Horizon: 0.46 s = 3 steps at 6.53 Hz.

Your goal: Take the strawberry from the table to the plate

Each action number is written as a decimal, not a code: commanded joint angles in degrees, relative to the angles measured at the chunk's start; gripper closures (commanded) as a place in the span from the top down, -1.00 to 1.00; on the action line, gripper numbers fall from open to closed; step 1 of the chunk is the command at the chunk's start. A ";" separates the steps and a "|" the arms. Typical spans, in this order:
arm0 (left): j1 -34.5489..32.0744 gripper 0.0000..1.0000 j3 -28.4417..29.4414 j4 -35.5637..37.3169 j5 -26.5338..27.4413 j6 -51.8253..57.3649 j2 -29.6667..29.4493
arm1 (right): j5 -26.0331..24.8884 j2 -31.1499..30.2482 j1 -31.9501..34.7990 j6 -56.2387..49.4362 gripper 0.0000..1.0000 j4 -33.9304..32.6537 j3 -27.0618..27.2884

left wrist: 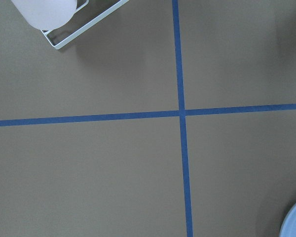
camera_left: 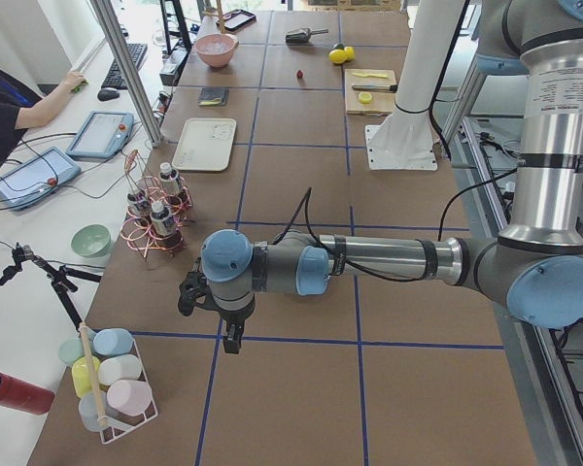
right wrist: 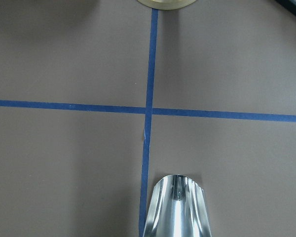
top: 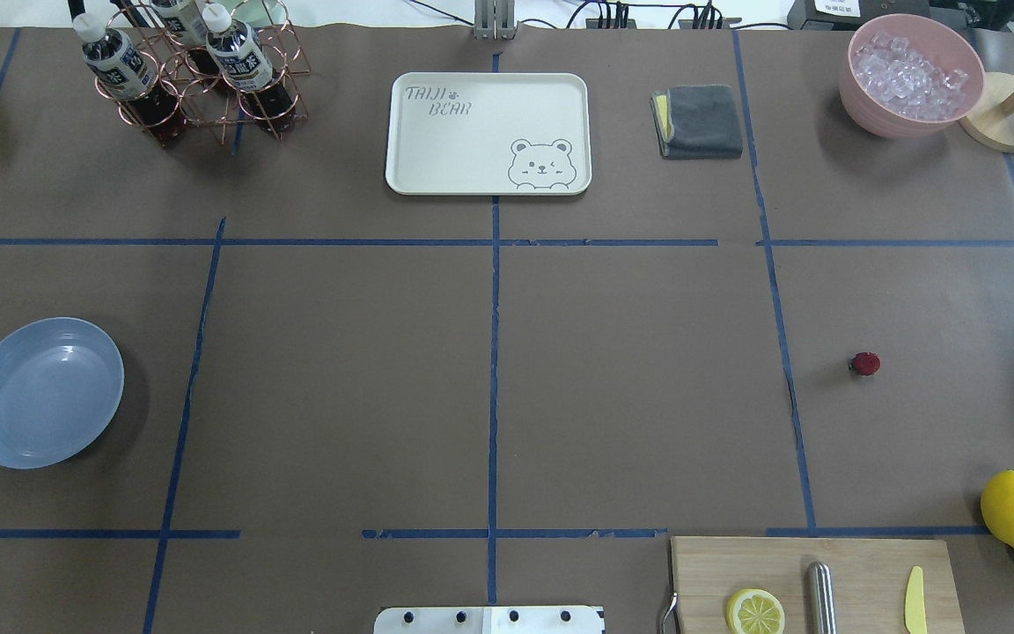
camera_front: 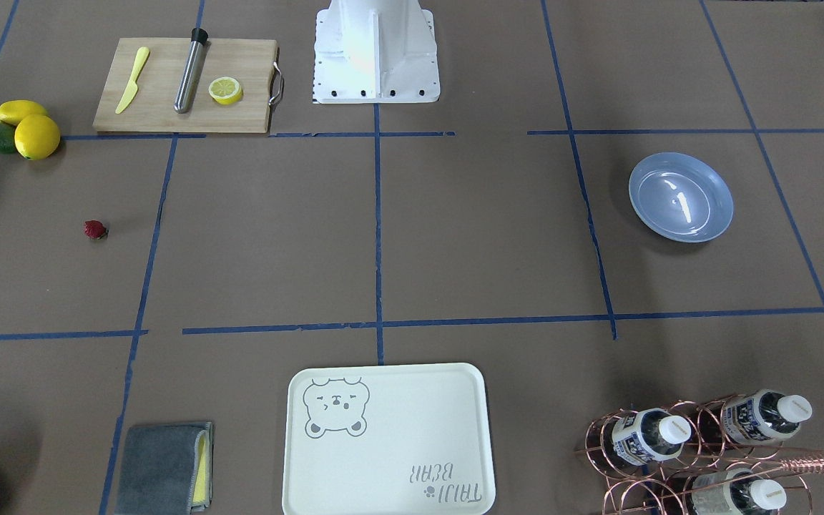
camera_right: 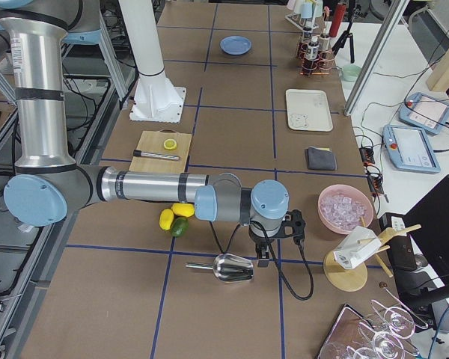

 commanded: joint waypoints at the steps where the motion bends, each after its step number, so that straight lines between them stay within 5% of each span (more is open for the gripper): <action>1: 0.11 1.00 0.49 -1.28 -0.07 0.00 0.07 | 0.05 0.01 0.00 0.00 1.00 0.17 0.07; 3: 1.07 1.00 1.54 -4.51 -0.25 -0.70 0.16 | 0.05 0.27 0.00 0.09 1.00 0.18 0.51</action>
